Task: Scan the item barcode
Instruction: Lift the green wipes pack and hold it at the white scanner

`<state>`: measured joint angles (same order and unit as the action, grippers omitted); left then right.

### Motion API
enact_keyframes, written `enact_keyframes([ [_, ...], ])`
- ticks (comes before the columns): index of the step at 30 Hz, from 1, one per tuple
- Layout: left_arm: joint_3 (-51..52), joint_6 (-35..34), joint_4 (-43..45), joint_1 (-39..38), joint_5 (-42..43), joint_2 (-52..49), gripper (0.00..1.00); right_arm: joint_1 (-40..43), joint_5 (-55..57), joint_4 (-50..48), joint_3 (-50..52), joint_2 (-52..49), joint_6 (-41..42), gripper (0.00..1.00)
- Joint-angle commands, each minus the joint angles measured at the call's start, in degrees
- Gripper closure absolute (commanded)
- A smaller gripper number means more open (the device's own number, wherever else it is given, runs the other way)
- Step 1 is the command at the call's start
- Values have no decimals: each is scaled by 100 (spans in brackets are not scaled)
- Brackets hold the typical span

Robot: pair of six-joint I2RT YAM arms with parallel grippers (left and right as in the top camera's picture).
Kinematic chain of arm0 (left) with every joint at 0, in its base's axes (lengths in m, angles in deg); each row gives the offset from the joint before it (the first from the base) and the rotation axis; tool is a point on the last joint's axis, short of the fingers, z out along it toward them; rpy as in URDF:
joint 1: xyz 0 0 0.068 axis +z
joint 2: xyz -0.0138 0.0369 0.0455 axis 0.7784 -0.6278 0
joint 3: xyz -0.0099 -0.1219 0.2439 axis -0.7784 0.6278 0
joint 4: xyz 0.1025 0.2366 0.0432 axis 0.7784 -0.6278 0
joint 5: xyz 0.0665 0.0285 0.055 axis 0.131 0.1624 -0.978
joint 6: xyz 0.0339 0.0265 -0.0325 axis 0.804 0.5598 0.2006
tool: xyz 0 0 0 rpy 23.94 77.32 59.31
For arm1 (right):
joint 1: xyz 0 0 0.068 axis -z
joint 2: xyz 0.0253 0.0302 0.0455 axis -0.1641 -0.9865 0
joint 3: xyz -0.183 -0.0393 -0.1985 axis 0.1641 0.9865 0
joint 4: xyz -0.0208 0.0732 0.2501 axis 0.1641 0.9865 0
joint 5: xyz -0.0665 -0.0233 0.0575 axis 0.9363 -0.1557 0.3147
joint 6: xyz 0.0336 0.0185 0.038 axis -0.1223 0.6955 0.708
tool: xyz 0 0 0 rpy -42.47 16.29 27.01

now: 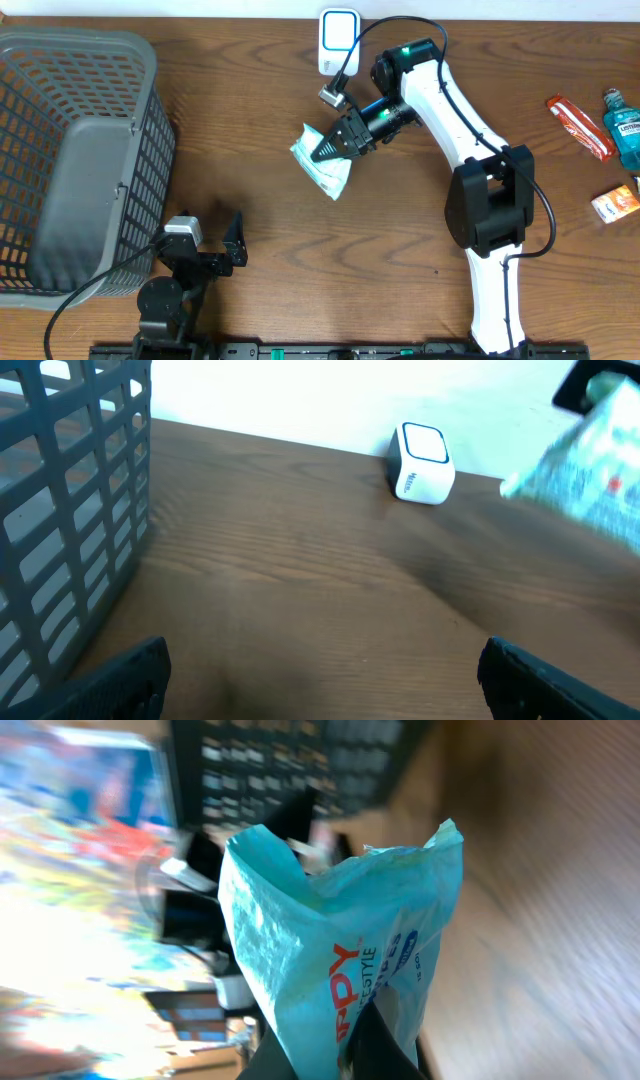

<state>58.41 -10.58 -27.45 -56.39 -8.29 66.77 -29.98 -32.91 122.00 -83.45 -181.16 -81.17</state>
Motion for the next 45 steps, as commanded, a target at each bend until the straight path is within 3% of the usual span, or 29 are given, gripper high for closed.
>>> enact_keyframes([
  [1, 142, 76, -37, 28, 92, 11, 2, -11, -1335, 20, 33, 122, -315, 99],
  [9, 142, 76, -37, 28, 92, 11, 2, -24, -1458, 20, 33, 122, 122, 99],
  [28, 142, 76, -37, 28, 92, 11, 2, -164, 17, -63, 33, 122, -442, 99],
  [31, 142, 76, -37, 28, 92, 11, 2, -208, 916, -579, 33, 122, -911, 99],
  [42, 142, 76, -37, 28, 92, 11, 2, -402, 4059, -3491, 33, 122, -892, 99],
  [45, 142, 76, -37, 28, 92, 11, 2, -409, 5016, -4459, 33, 122, -538, 99],
])
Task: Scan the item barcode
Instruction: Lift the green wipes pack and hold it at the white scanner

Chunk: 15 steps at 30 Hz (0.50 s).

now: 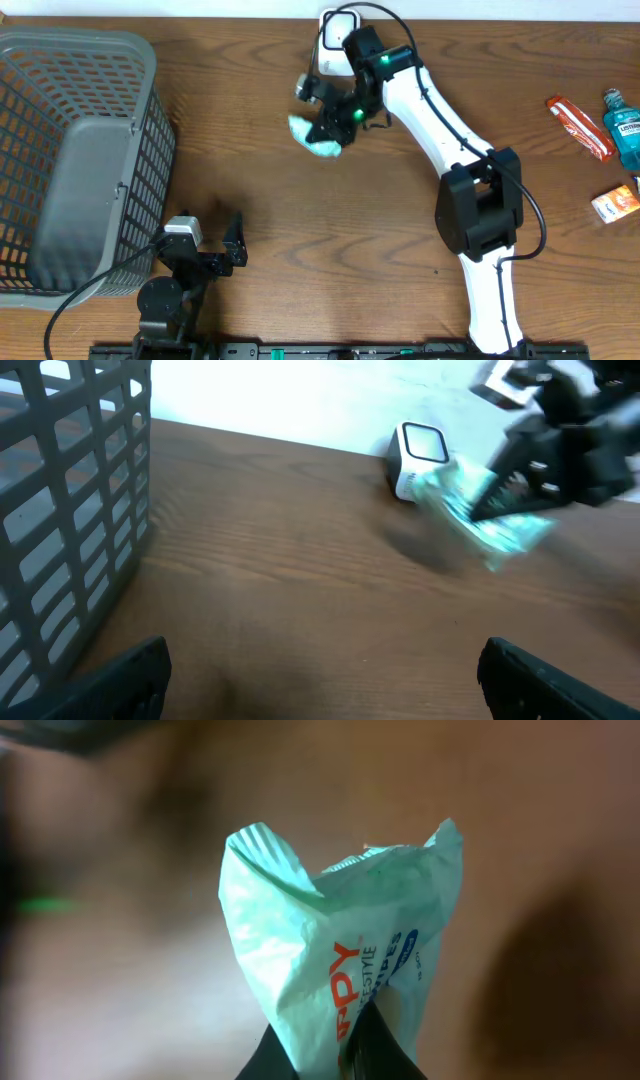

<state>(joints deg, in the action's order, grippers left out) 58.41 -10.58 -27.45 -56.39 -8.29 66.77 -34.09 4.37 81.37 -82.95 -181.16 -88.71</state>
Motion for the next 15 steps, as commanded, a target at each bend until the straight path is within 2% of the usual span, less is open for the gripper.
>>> enact_keyframes([
  [1, 142, 76, -37, 28, 92, 11, 2, -2, 1552, -678, -17, 122, 308, 99],
  [9, 142, 76, -37, 28, 92, 11, 2, -15, 2922, -2881, -17, 52, 363, 99],
  [15, 142, 76, -35, 28, 92, 11, 2, 20, 3394, -4627, -17, -254, 317, 99],
])
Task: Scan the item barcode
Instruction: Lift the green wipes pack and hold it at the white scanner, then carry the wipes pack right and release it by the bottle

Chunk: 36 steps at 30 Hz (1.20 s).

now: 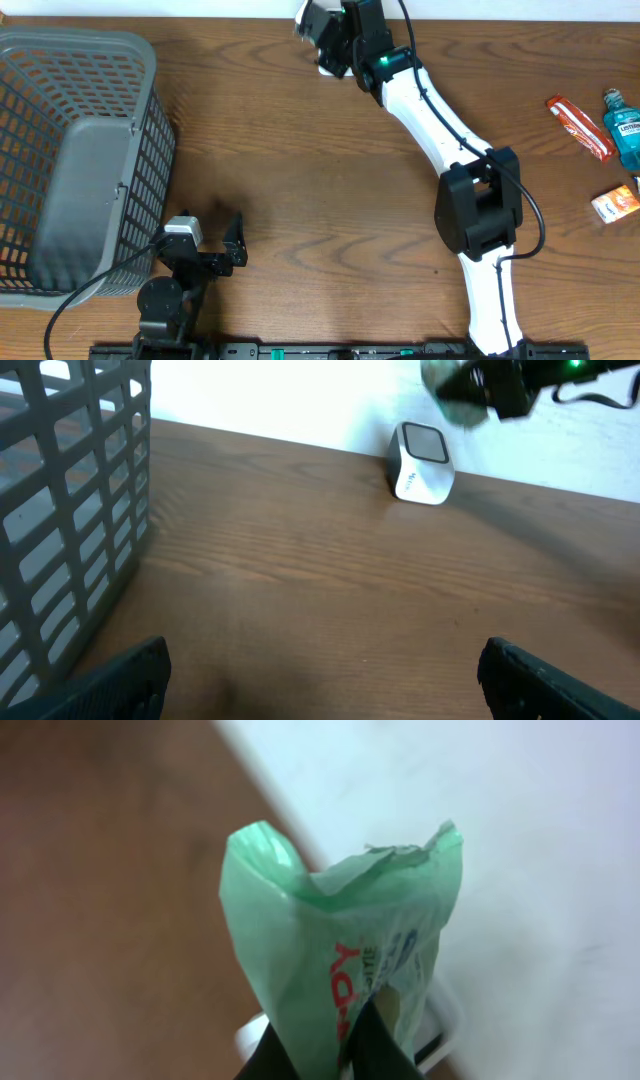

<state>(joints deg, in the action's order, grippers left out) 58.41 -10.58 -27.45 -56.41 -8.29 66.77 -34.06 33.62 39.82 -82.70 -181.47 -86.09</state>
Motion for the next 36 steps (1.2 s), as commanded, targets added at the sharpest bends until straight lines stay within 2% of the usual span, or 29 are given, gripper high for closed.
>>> enact_keyframes([
  [1, 142, 76, -37, 31, 92, 11, 2, 26, 498, -656, -42, -275, 57, 99],
  [9, 142, 76, -37, 31, 92, 11, 2, 70, 868, -1864, -50, -824, 61, 99],
  [22, 142, 76, -37, 31, 92, 11, 2, 203, 483, -1676, -52, -898, 448, 99],
  [27, 142, 76, -37, 31, 92, 11, 2, 192, 1449, -1694, -59, -745, 748, 99],
  [31, 142, 76, -37, 31, 92, 11, 2, 212, 2549, -940, -59, -186, 791, 99],
  [34, 142, 76, -37, 31, 92, 11, 2, 413, 3254, 605, -59, 623, 1237, 99],
  [36, 142, 76, -37, 31, 92, 11, 2, 702, 3703, 1945, -59, 1174, 2022, 99],
])
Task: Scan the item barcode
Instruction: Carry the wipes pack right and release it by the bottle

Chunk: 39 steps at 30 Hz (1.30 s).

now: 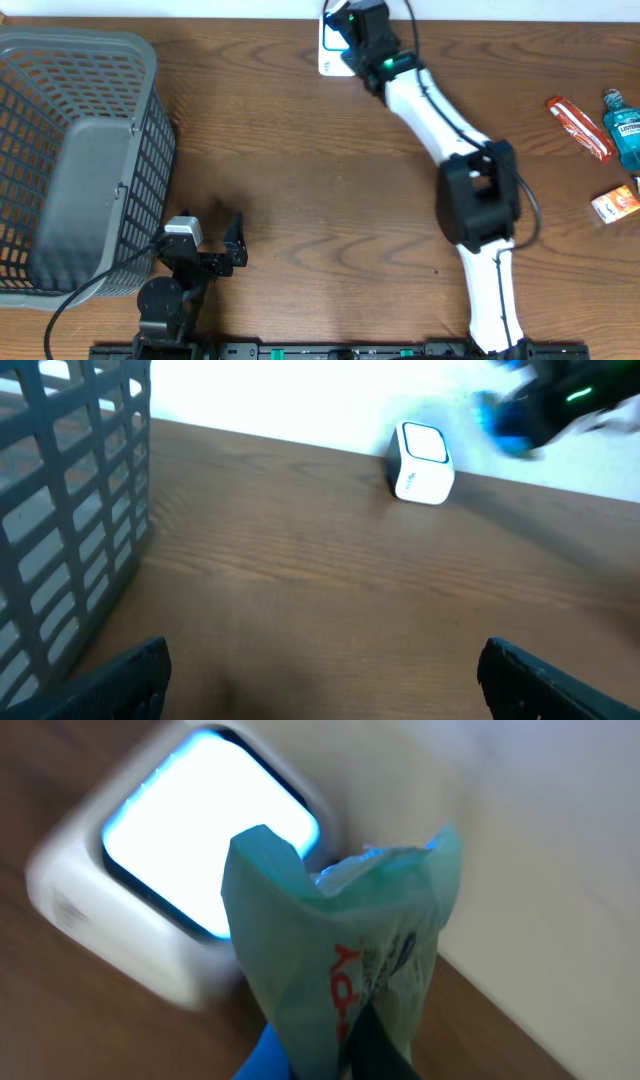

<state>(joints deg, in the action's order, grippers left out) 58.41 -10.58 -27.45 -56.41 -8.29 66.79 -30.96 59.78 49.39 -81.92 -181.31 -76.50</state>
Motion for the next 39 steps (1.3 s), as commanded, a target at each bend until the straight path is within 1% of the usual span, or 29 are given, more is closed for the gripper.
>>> enact_keyframes([
  [1, 142, 76, -37, 31, 92, 9, 2, 466, 1178, 1279, -138, 1252, 1261, 99],
  [4, 142, 76, -37, 31, 92, 9, 2, 883, 1528, 2699, -138, 1526, 2280, 99],
  [6, 142, 76, -37, 31, 92, 9, 2, 1198, 1547, 3453, -136, 1543, 2643, 99],
  [8, 142, 76, -37, 31, 92, 9, 2, 1517, 1541, 3960, -48, 1478, 2883, 99],
  [11, 142, 76, -37, 31, 92, 9, 2, 2070, 1552, 3895, 501, 1440, 3228, 99],
  [15, 142, 76, -37, 31, 92, 9, 2, 2863, 1462, 3165, 1499, 1432, 3674, 99],
  [19, 142, 76, -37, 31, 92, 9, 2, 3554, 1285, 2483, 2382, 1432, 3692, 92],
  [22, 142, 76, -37, 31, 92, 9, 2, 3971, 1266, 2326, 2599, 1432, 3783, 88],
  [23, 142, 76, -37, 31, 92, 9, 2, 4076, 1217, 2330, 2581, 1436, 3860, 81],
  [24, 142, 76, -37, 31, 92, 9, 2, 4172, 1099, 2334, 2544, 1460, 3864, 57],
  [25, 142, 76, -35, 31, 92, 9, 2, 4256, 929, 2365, 2487, 1484, 3862, 13],
  [26, 142, 76, -35, 31, 92, 9, 2, 4336, 684, 2426, 2398, 1517, 3862, 1],
  [30, 142, 76, -37, 31, 92, 9, 2, 4533, -828, 2743, 1917, 1757, 3858, 1],
  [33, 142, 76, -37, 31, 92, 9, 2, 4505, -1709, 2905, 1552, 2135, 3759, 1],
  [36, 142, 76, -37, 31, 92, 9, 2, 4369, -2577, 2931, 1333, 2750, 3477, 1],
  [39, 142, 76, -37, 31, 92, 9, 2, 4280, -3226, 2927, 1244, 3565, 3425, 1],
])
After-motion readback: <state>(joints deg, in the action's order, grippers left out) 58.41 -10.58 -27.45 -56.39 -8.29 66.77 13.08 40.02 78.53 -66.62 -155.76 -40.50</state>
